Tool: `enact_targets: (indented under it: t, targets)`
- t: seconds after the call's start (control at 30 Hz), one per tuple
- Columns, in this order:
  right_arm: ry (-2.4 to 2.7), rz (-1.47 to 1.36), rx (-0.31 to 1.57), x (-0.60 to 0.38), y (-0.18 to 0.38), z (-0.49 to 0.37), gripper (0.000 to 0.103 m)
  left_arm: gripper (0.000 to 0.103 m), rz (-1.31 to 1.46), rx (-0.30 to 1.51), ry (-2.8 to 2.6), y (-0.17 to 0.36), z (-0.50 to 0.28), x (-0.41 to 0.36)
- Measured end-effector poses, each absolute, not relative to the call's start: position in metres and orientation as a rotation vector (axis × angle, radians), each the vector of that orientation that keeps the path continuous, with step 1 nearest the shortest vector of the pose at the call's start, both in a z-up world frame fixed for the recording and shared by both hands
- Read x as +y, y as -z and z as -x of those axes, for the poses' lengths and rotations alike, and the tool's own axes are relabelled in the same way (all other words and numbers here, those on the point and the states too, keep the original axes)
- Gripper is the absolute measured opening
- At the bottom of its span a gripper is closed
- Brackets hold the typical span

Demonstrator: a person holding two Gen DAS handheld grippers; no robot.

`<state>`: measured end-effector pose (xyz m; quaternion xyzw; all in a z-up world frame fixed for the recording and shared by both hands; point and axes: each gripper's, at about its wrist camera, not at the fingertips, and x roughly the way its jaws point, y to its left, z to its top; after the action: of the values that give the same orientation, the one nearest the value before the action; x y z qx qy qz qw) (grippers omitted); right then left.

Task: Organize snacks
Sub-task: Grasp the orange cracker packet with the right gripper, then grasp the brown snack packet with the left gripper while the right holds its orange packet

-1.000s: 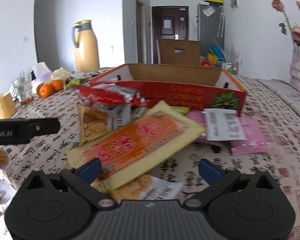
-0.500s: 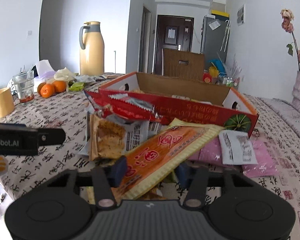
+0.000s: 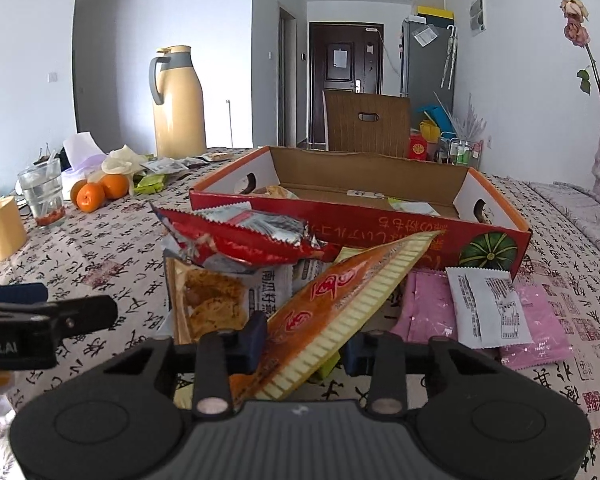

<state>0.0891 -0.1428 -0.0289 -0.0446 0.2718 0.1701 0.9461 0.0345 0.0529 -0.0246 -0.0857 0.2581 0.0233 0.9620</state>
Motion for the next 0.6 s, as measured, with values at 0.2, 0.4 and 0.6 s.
enact_targets:
  t: [0.2, 0.4, 0.6]
  targets:
    - [-0.346, 0.041, 0.535, -0.153, 0.023, -0.086, 0.020, 0.103, 0.163, 0.523, -0.039, 0.023, -0.036, 0.050]
    - [-0.339, 0.000, 0.490, -0.164, 0.011, -0.082, 0.009, 0.103, 0.152, 0.528, -0.032, 0.022, -0.038, 0.046]
    - [-0.305, -0.050, 0.462, -0.181, 0.003, -0.087, 0.009, 0.103, 0.138, 0.537, -0.018, 0.021, -0.042, 0.037]
